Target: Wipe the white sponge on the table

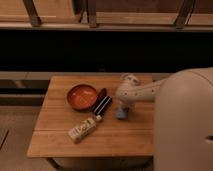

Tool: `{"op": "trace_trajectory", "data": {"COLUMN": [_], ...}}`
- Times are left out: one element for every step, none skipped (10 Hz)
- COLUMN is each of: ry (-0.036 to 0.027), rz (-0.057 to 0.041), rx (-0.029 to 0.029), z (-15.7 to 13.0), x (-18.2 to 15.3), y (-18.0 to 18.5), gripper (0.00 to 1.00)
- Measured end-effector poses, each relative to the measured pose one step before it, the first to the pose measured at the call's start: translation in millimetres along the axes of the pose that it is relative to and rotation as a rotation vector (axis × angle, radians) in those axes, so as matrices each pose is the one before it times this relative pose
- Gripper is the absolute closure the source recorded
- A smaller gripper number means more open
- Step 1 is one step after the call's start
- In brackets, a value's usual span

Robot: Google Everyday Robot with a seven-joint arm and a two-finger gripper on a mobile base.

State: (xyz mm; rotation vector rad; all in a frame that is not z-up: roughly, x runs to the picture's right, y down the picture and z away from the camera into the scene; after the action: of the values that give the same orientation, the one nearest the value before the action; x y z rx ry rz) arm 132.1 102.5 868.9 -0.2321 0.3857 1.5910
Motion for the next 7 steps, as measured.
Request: {"op": "trace_trajectory", "data": {"ry": [-0.02002,-0.00813,-0.00722,-0.00168,0.00170,0.00302,0.00345], "rz": [0.00514,0.00135,0.00165,-0.00597,-0.00511,-0.00201,-0.00108], "rx": [-0.00791,-0.00680,-0.01348,-0.01598,-0.01661,-0.01170,-0.00953], "z": [-5.62,-1.91,-0.96,0.82,1.54,1.31,0.76], "x": [-6.32,-2.52,-2.90,-1.30,0.04,0.53,0.56], "y": [-1.61,0.50,3.87,6.00,5.50,2.64,1.51], "gripper": [0.35,0.27,0.21,0.20,0.20,0.20,0.20]}}
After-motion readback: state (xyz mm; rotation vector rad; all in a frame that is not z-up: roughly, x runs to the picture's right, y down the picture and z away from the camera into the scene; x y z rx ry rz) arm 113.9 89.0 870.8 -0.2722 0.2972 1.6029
